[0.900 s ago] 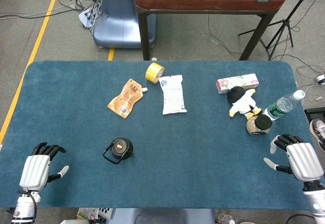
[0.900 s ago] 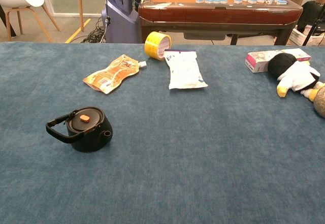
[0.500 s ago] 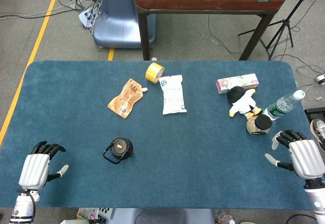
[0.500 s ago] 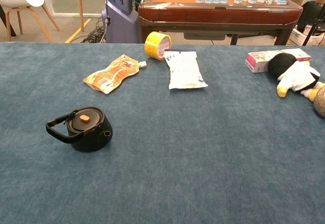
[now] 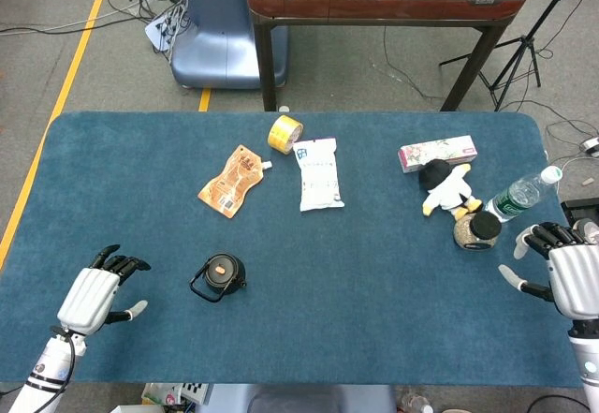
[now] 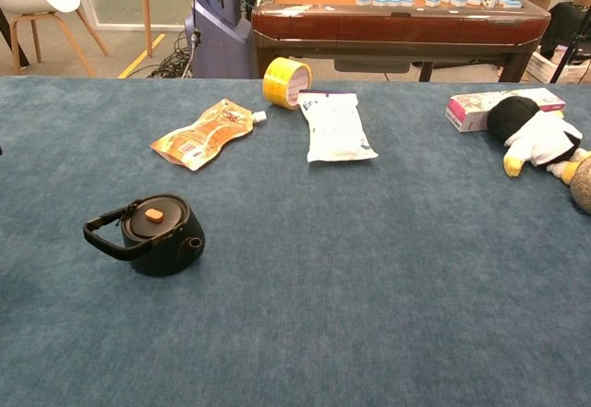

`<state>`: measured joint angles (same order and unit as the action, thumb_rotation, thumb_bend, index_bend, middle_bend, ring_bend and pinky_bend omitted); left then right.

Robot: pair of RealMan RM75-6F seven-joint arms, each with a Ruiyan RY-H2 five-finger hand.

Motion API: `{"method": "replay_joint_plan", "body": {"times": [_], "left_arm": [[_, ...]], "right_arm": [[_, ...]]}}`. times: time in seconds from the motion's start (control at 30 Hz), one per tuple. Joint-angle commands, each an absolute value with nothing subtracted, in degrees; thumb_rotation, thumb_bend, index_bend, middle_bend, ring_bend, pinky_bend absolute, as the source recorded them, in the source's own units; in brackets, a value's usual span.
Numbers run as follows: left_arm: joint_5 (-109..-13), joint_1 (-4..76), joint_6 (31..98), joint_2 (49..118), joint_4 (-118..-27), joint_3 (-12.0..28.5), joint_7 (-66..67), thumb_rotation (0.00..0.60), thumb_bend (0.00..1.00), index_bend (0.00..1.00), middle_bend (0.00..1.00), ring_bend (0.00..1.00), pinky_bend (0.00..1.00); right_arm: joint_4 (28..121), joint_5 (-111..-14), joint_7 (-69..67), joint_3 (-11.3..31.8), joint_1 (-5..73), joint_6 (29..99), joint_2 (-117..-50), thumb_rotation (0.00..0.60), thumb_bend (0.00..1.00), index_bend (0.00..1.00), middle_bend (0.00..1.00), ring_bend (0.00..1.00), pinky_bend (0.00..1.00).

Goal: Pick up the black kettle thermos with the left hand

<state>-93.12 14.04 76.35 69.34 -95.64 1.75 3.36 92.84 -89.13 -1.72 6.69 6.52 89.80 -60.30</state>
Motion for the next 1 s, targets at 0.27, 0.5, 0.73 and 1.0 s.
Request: {"method": "replay_joint_plan", "body": {"times": [0.27, 0.5, 0.73, 1.0], "left_arm": [[-96.86, 21.97, 66.78, 67.88, -98.71, 0.85, 3.35, 0.6, 0.17, 0.3, 0.34, 0.3, 0.07], [-96.17, 25.87, 61.64, 69.19, -100.39, 1.26, 7.46, 0.6, 0.17, 0.33, 0.34, 0.3, 0.07], [-94.46, 27.43, 60.27, 71.33, -100.89, 1.79, 12.11, 0.6, 0.17, 0.39, 0.36, 0.3, 0.07], [-92.0, 28.72, 58.63, 73.49, -101.2, 1.75, 17.12, 0.6, 0.17, 0.39, 0.38, 0.31, 0.07]], "right_arm": [[93.14, -88.15, -1.56, 6.8, 6.34, 89.25, -59.65, 0.6, 0.18, 0.59, 0.48, 0.33, 0.35], [92.66, -87.73, -1.84, 6.59, 6.35, 88.52, -59.67, 0.6, 0.18, 0.59, 0.48, 0.33, 0.35], [92.01, -87.34, -2.54, 6.34, 5.83, 88.62, -59.61, 0.6, 0.18, 0.59, 0.48, 0.32, 0.35], [91.4, -86.97, -3.4, 6.03, 5.27, 88.59, -59.61, 0.6, 0.18, 0.59, 0.48, 0.32, 0.34]]}}
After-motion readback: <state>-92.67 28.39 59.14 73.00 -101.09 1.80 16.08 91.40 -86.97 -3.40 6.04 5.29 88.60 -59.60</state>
